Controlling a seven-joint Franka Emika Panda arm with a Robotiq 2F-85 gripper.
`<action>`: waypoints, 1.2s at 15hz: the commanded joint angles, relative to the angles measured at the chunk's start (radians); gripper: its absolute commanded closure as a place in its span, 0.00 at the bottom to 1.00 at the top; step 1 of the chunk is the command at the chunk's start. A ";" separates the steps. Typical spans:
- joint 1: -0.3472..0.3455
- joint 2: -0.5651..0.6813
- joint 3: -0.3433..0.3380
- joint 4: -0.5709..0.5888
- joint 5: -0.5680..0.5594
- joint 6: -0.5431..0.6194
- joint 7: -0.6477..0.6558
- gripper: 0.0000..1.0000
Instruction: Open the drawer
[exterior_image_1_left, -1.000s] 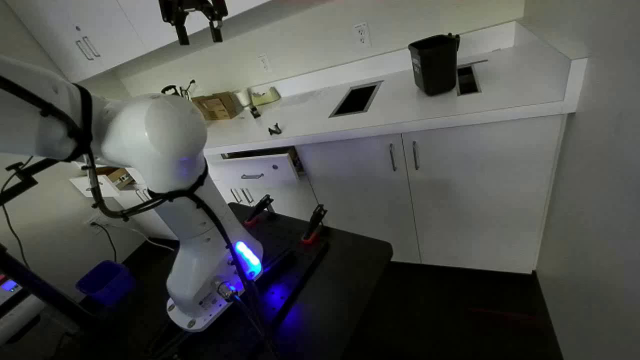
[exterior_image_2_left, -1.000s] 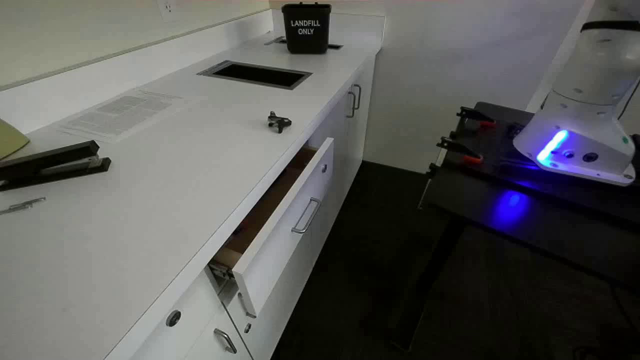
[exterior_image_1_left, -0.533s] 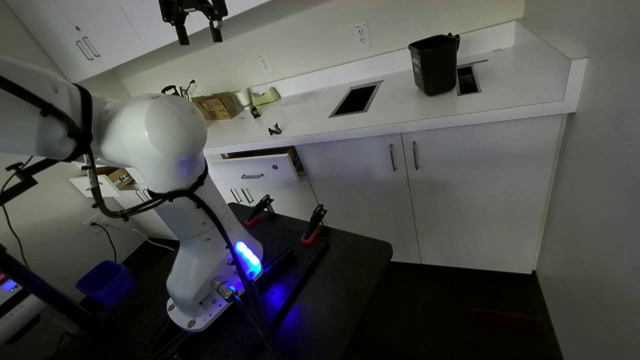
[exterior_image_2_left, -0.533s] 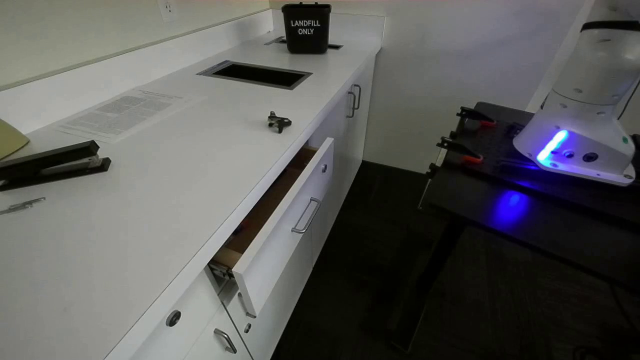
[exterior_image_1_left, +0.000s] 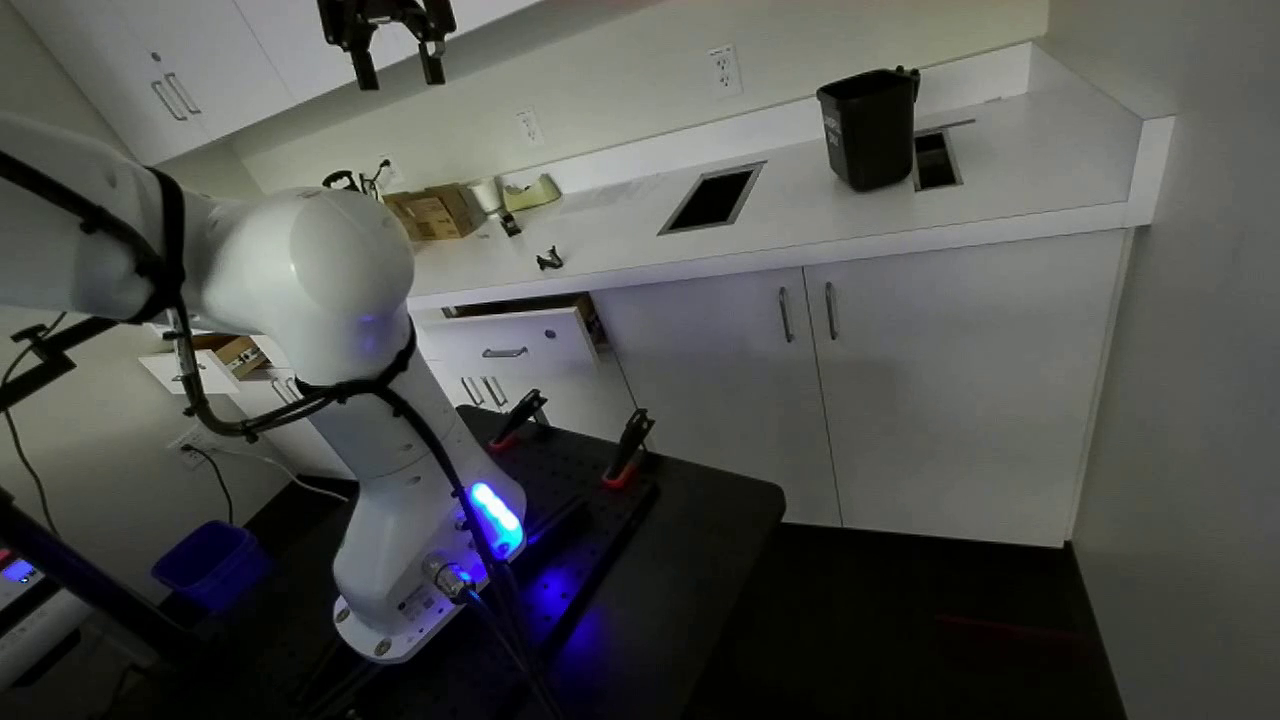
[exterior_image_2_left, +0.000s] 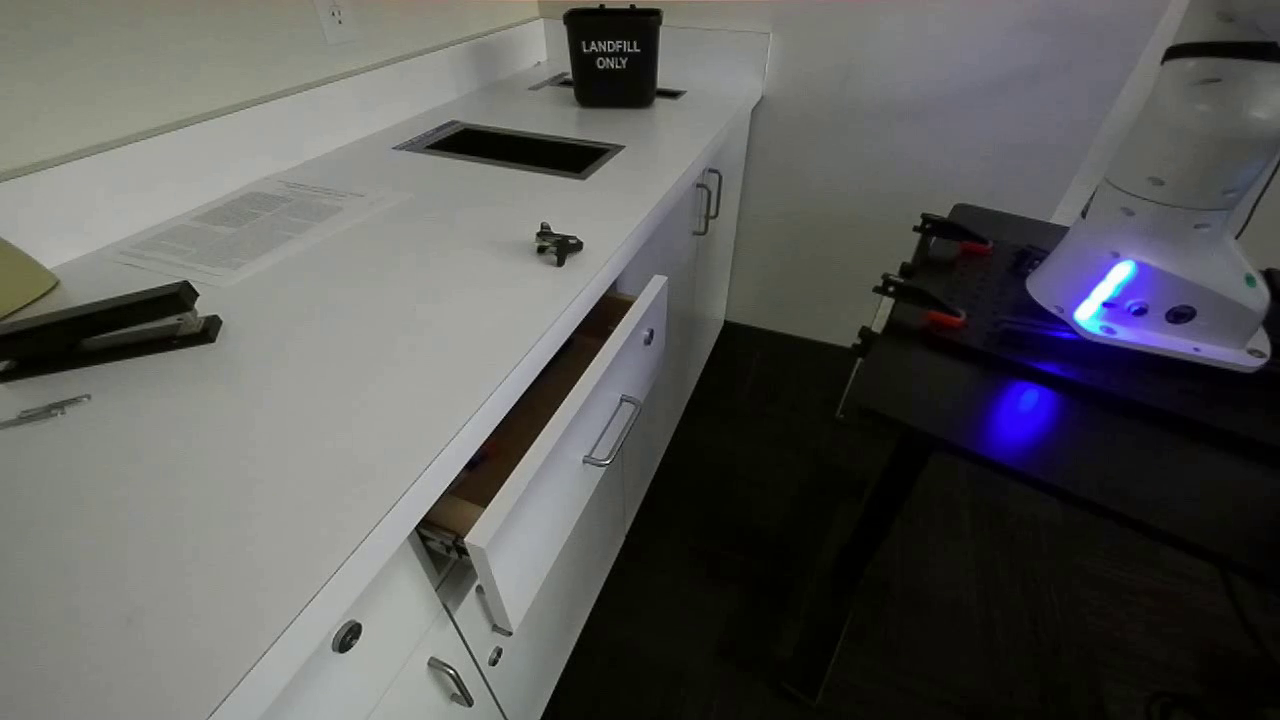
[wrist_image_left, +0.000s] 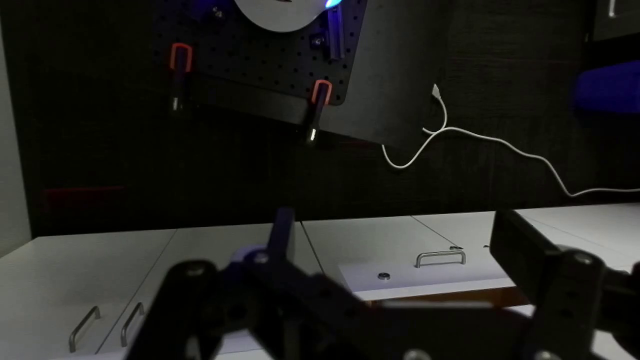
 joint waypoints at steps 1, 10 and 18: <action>-0.023 0.002 0.014 0.003 0.008 -0.004 -0.014 0.00; 0.017 0.010 0.115 0.005 -0.020 0.030 -0.012 0.00; 0.154 0.099 0.389 -0.024 -0.099 0.128 0.006 0.00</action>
